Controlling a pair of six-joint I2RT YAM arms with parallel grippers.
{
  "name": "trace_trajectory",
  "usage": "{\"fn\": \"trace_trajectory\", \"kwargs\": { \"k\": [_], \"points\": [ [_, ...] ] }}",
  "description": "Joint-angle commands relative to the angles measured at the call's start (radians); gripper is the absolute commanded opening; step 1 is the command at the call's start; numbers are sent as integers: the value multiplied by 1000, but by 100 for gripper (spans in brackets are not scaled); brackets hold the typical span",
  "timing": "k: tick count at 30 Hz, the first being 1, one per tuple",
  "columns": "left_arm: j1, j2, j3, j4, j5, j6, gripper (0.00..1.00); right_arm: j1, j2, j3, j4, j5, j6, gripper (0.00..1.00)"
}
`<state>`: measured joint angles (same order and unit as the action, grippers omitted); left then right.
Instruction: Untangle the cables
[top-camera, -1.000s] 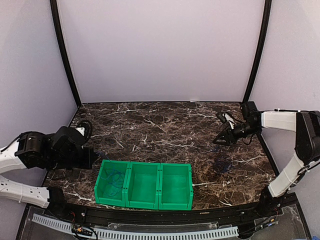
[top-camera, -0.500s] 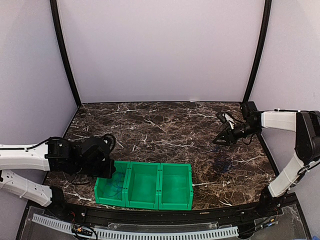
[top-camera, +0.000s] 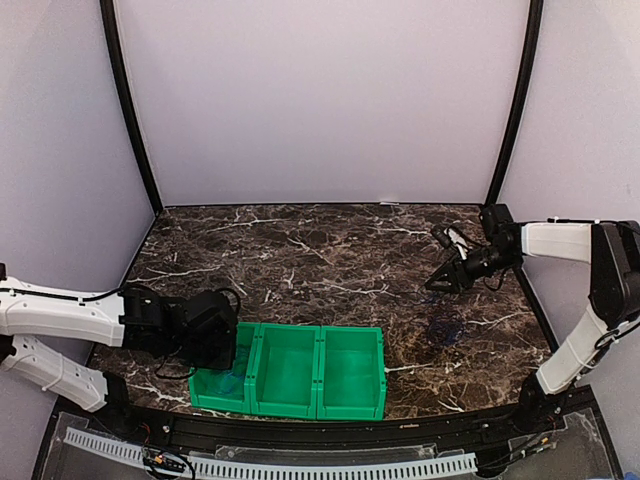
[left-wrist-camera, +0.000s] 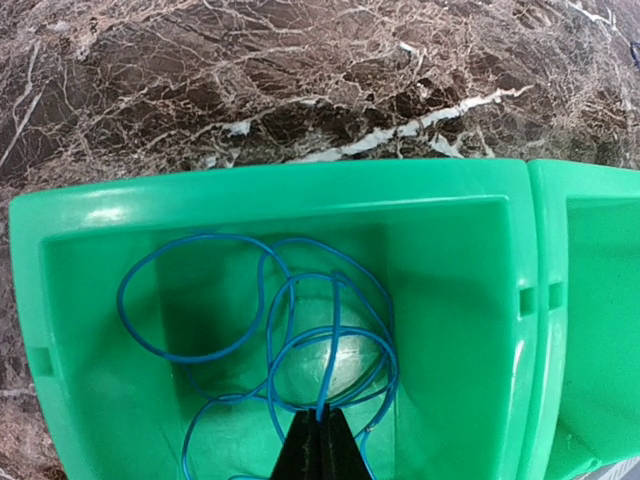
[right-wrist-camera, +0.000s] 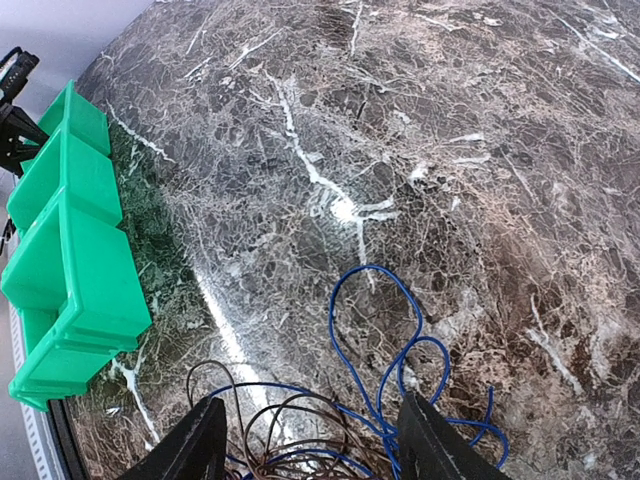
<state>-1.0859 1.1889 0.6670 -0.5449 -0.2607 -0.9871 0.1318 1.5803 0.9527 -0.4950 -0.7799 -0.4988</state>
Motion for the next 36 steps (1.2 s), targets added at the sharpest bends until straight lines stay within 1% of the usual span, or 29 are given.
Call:
{"fn": "trace_trajectory", "kwargs": {
  "k": [1,4,8,9,13,14,15,16,17,18,19,20,22,26,29,30,33,35,36],
  "points": [
    [-2,47,1,27,25,17,0,12,17,32,-4,-5,-11,60],
    [-3,62,13,8,26,16,0,22,26,38,-6,-4,-11,60],
    [-2,46,48,-32,25,27,0,33,32,43,-7,1,-12,60],
    [-2,39,64,-41,20,30,1,35,33,43,-8,2,-12,60],
    [-2,12,109,-85,-2,53,13,38,41,44,-8,2,-12,60],
    [-2,8,118,-104,-7,56,18,39,41,45,-9,2,-12,60],
    [-3,4,138,-115,-21,57,22,40,41,47,-9,1,-12,60],
    [-2,2,148,-140,-28,57,30,40,41,47,-10,0,-12,60],
    [-2,1,170,-154,-42,58,34,40,40,48,-12,-2,-11,60],
    [-2,1,191,-183,-50,60,41,40,39,48,-13,-2,-11,60],
    [-3,3,202,-201,-64,59,45,40,37,48,-13,-2,-11,60],
    [-2,5,226,-238,-74,56,51,40,37,49,-14,-2,-11,60],
    [-3,7,258,-283,-107,56,56,40,35,51,-17,0,-13,60],
    [-3,8,324,-321,-138,90,61,40,30,69,-35,1,-18,60],
    [-2,33,390,-331,-161,165,62,23,20,113,-77,-14,-20,60],
    [-3,50,430,-314,-169,194,62,10,16,132,-91,-19,-18,60],
    [-2,91,500,-243,-168,346,60,-38,17,192,-158,-22,-25,60],
    [-3,130,543,-174,-167,425,60,-72,28,232,-214,-13,-49,60],
    [-2,157,566,-114,-163,449,59,-88,32,248,-236,-4,-61,59]
  ]
}}
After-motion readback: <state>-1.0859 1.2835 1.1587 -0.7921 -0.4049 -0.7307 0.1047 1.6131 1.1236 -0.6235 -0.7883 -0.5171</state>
